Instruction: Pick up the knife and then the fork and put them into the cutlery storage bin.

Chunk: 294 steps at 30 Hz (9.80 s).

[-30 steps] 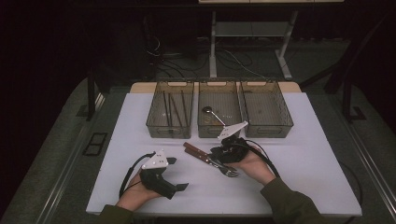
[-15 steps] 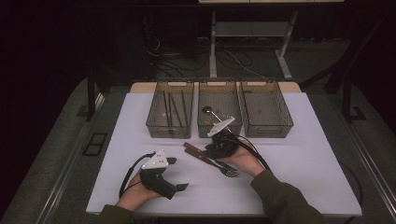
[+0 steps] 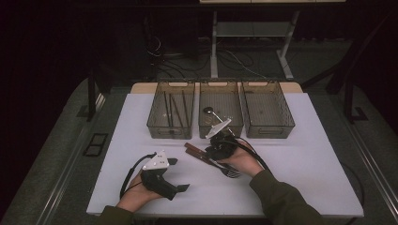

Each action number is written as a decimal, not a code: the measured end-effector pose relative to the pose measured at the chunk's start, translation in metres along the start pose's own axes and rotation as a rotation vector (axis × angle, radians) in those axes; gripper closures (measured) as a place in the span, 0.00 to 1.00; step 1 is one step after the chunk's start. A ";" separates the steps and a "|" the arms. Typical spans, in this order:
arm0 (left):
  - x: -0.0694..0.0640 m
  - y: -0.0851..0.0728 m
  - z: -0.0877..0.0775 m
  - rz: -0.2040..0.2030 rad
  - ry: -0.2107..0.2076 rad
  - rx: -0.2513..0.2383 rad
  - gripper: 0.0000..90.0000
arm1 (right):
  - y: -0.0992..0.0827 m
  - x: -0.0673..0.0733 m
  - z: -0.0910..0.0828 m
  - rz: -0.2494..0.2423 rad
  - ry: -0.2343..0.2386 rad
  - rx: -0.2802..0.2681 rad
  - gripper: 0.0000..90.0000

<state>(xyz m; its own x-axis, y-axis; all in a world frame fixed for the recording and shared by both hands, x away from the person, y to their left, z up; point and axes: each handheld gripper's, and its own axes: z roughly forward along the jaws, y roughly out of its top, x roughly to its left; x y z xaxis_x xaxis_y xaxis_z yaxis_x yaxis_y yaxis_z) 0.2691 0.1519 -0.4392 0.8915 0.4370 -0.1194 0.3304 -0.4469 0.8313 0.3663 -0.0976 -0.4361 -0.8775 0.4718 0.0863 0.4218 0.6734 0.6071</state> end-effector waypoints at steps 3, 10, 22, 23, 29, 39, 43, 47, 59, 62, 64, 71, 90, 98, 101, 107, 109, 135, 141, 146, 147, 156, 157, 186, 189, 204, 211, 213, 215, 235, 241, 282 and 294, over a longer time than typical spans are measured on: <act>0.000 0.000 0.000 -0.001 0.001 -0.002 0.00 | 0.000 0.000 0.002 -0.023 -0.019 0.021 0.81; 0.000 0.000 0.000 -0.003 -0.001 -0.003 0.00 | 0.002 0.001 0.003 -0.051 -0.033 0.027 0.81; 0.000 0.000 0.001 -0.003 -0.003 -0.001 0.00 | 0.002 0.006 0.004 -0.037 -0.040 0.022 0.81; 0.000 0.000 0.001 -0.004 -0.003 0.000 0.00 | 0.002 0.005 0.005 -0.051 -0.053 0.024 0.81; -0.001 0.000 0.001 -0.003 -0.003 0.001 0.00 | 0.000 0.009 0.005 -0.068 -0.060 0.016 0.85; 0.000 0.000 0.001 0.000 -0.003 0.002 0.00 | -0.002 0.009 0.005 -0.062 -0.057 -0.002 0.86; 0.000 0.000 0.001 0.000 -0.004 0.002 0.00 | -0.002 0.007 0.004 -0.055 -0.046 -0.002 0.86; 0.000 0.000 0.000 0.000 -0.004 0.001 0.00 | -0.001 0.004 0.004 -0.055 -0.052 0.002 0.86; 0.000 0.000 0.001 -0.004 -0.006 -0.003 0.00 | 0.000 -0.001 -0.008 -0.039 -0.031 0.000 0.86; 0.000 0.000 0.001 -0.005 -0.006 -0.004 0.00 | 0.001 -0.002 -0.010 -0.034 -0.029 -0.002 0.86; 0.000 0.000 0.001 0.000 -0.006 0.000 0.00 | 0.002 -0.003 -0.012 -0.029 -0.026 -0.006 0.86; 0.000 0.000 0.001 -0.006 -0.007 -0.005 0.00 | 0.004 -0.006 -0.018 -0.022 -0.014 -0.002 0.86; 0.000 0.000 0.001 -0.003 -0.008 -0.003 0.00 | 0.014 -0.006 -0.001 -0.109 -0.024 0.203 0.85; 0.000 0.000 0.001 0.003 -0.007 -0.001 0.00 | 0.029 -0.002 0.005 -0.156 -0.039 0.324 0.84; 0.000 0.000 0.001 0.002 -0.006 -0.002 0.00 | 0.035 -0.002 0.007 -0.172 -0.034 0.371 0.85; 0.000 0.000 0.000 0.001 -0.006 -0.006 0.00 | 0.037 -0.004 0.006 -0.181 -0.023 0.390 0.86; 0.000 0.000 0.000 0.001 -0.006 -0.006 0.00 | 0.037 -0.005 0.005 -0.183 -0.028 0.402 0.86; 0.000 0.000 0.001 -0.019 -0.006 -0.006 0.00 | 0.031 -0.030 -0.086 -0.076 -0.035 0.207 0.86; 0.000 0.000 0.001 -0.017 -0.003 -0.004 0.00 | 0.029 -0.041 -0.112 -0.042 -0.057 0.152 0.86; 0.000 0.000 0.000 -0.015 -0.004 -0.003 0.00 | 0.026 -0.049 -0.128 -0.004 -0.069 0.110 0.86; 0.000 0.000 0.000 -0.015 -0.004 -0.004 0.00 | 0.025 -0.050 -0.129 0.007 -0.063 0.106 0.86; 0.000 0.000 0.000 -0.013 -0.005 -0.003 0.00 | 0.021 -0.053 -0.134 0.022 -0.053 0.082 0.86; 0.000 0.000 0.000 -0.013 -0.005 -0.004 0.00 | 0.021 -0.054 -0.134 0.018 -0.054 0.075 0.86; 0.000 0.000 0.001 -0.015 -0.008 -0.001 0.00 | -0.003 -0.062 -0.166 0.072 -0.042 -0.056 0.86; 0.000 0.000 0.001 -0.010 -0.008 0.000 0.00 | -0.003 -0.065 -0.174 0.076 -0.056 -0.071 0.86; 0.000 0.000 0.002 -0.015 -0.009 -0.004 0.00 | 0.011 -0.082 -0.237 0.091 -0.167 -0.134 0.86; 0.000 0.000 0.002 -0.016 -0.010 -0.004 0.00 | 0.007 -0.111 -0.261 0.151 -0.259 -0.105 0.86; 0.000 0.000 0.002 -0.015 -0.010 -0.004 0.00 | 0.002 -0.122 -0.260 0.184 -0.275 -0.081 0.86; 0.000 0.000 0.002 -0.014 -0.010 -0.004 0.00 | -0.005 -0.135 -0.254 0.208 -0.286 -0.046 0.86; 0.000 -0.001 0.001 -0.018 -0.017 -0.004 0.00 | -0.030 -0.191 -0.183 0.367 -0.313 0.101 0.89; 0.000 -0.001 0.001 -0.015 -0.018 -0.004 0.00 | -0.036 -0.194 -0.161 0.388 -0.308 0.105 0.88; 0.000 -0.001 0.000 -0.014 -0.014 -0.002 0.00 | -0.078 -0.076 -0.166 0.256 -0.243 -0.284 0.33; 0.000 -0.001 0.000 -0.008 -0.012 -0.001 0.00 | -0.085 -0.049 -0.142 0.212 -0.169 -0.236 0.35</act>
<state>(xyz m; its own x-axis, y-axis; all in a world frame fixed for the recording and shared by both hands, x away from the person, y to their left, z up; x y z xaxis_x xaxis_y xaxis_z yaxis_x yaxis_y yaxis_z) 0.2686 0.1521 -0.4403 0.8927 0.4307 -0.1324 0.3370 -0.4432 0.8307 0.3408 -0.2587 -0.3797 -0.7178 0.6876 0.1097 0.5087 0.4103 0.7569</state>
